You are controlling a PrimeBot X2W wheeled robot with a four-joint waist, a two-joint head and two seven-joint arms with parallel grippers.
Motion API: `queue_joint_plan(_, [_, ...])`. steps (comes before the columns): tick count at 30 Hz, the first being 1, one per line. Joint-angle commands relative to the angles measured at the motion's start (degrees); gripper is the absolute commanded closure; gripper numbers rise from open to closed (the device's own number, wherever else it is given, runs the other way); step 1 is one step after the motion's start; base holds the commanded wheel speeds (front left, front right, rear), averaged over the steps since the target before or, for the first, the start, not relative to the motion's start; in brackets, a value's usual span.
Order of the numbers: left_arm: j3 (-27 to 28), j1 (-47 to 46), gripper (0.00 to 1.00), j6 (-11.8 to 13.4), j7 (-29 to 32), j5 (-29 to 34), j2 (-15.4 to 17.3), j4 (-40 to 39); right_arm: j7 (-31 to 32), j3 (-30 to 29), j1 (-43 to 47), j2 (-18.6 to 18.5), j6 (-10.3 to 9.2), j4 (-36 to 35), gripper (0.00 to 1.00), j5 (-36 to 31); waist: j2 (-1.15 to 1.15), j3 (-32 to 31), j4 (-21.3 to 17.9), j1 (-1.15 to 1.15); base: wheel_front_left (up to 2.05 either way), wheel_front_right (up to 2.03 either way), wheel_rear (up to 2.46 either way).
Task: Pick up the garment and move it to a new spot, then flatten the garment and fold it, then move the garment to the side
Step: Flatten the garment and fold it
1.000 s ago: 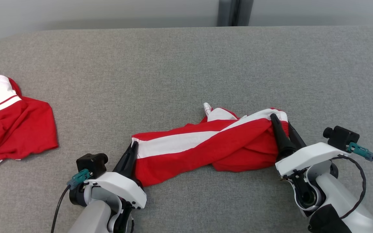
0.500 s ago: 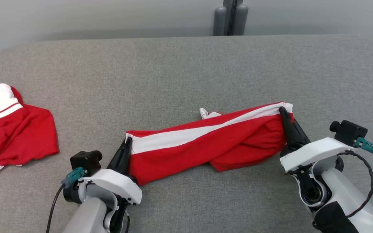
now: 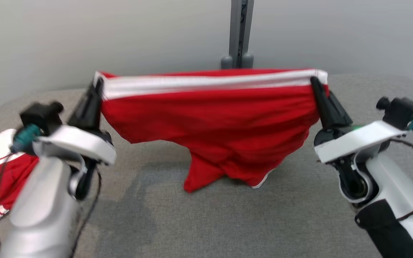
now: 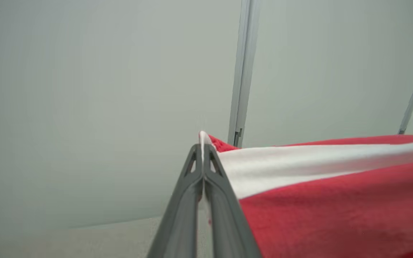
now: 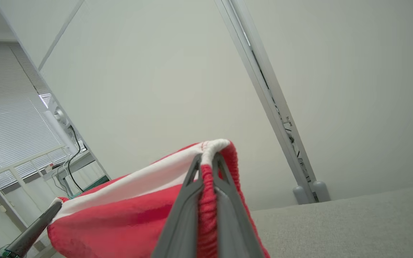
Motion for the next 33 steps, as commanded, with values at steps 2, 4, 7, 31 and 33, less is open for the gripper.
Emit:
queue_joint_plan(2, [0.5, -4.1, 1.00, -0.3, 0.8, 0.7, 2.3, -1.0, 0.0, 0.1, -2.6, -1.5, 0.00, -1.2, 1.00, 0.1, 0.00, -1.7, -1.0, 0.00, 0.00, 0.00, 0.00])
queue_joint_plan(4, [0.8, -7.2, 1.00, -0.3, 1.8, 0.6, 3.6, -2.0, 0.0, 0.8, -4.4, -2.5, 0.00, -2.1, 1.00, 0.5, 0.00, -2.0, -1.1, 0.00, 0.00, 0.00, 0.00])
queue_joint_plan(7, [1.5, -13.3, 1.00, 0.4, 4.8, 1.1, 6.1, -4.5, 0.0, 2.1, -8.8, -4.4, 0.00, -2.7, 1.00, 1.2, 0.00, -1.2, -1.3, 0.00, 0.00, 0.00, 0.00])
queue_joint_plan(31, [-2.6, -50.6, 1.00, 5.5, 0.1, 11.5, 4.6, 5.1, -0.1, 0.2, -49.2, -5.6, 0.00, 12.3, 1.00, -17.4, 0.00, 25.6, 2.4, 0.00, 0.00, 0.00, 0.00])
queue_joint_plan(33, [-2.6, -51.0, 1.00, 5.6, -0.1, 11.7, 4.4, 5.2, -0.1, -1.3, -49.4, -5.6, 0.00, 11.8, 1.00, -19.1, 0.00, 25.7, 2.6, 0.00, 0.00, 0.00, 0.00])
